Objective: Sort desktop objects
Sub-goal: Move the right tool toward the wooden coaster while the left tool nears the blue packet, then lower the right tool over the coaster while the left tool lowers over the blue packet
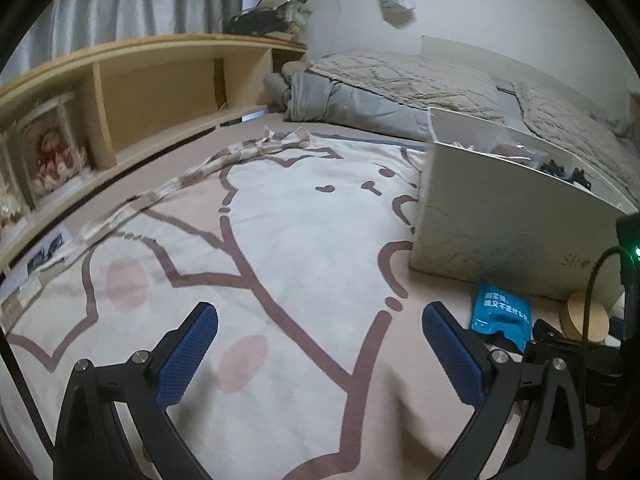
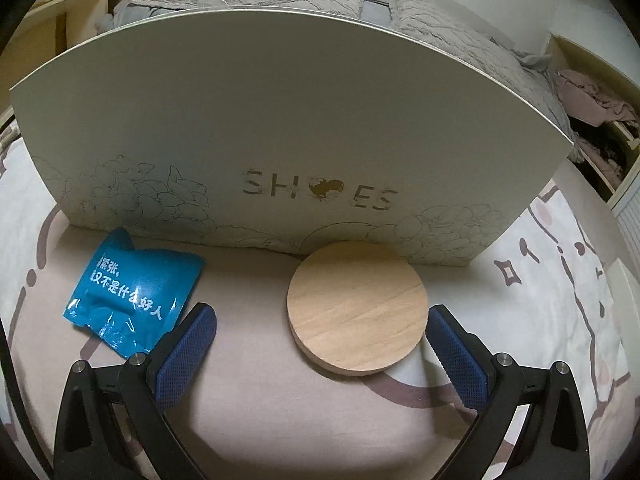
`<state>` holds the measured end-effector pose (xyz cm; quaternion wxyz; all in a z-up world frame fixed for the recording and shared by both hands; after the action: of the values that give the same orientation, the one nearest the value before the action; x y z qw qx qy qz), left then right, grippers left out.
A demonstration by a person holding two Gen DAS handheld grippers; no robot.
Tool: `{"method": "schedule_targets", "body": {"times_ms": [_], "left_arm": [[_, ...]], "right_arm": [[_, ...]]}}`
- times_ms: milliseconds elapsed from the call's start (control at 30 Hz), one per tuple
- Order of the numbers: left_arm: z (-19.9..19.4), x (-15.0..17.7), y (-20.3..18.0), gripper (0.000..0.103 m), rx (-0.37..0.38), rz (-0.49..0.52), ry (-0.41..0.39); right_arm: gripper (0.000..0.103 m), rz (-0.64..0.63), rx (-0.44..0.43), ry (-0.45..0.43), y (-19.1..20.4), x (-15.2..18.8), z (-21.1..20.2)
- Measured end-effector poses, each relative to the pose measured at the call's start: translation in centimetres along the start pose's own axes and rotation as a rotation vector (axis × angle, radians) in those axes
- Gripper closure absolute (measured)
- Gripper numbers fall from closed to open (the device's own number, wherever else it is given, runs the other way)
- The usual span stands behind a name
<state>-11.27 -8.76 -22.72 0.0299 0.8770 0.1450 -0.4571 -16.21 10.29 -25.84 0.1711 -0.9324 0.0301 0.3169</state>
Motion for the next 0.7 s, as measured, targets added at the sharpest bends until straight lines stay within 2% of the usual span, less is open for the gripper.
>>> {"method": "schedule_targets", "body": {"times_ms": [167,400,567,700], "left_arm": [[0.3,0.1,0.3,0.0,-0.005,-0.022,0.018],[0.2,0.2,-0.4,0.0,0.007,0.017,0.013],[0.2,0.3,-0.8,0.0,0.015,0.036,0.015],[0.1,0.2,-1.0,0.0,0.02,0.043,0.014]], "right_arm": [[0.0,-0.025,0.014,-0.025,0.7,0.6,-0.7],[0.0,-0.106,0.043,-0.108,3.2,2.0,-2.7],[0.0,-0.044,-0.029,-0.048,2.8,1.7,-1.9],[0.0,0.065,-0.039,0.013,1.4,2.1,-1.3]]}}
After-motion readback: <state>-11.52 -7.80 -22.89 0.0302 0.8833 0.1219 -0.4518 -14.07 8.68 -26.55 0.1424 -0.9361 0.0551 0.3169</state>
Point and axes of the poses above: each gripper's, at about its wrist camera, not at the fingertips, and z roughly the way its jaws point, y to its left, x to its underside, the point moved 1 cm from there along z, roughly the way its jaws point, and after that the axes turned 8 degrees about x, right-handed, at the moved point
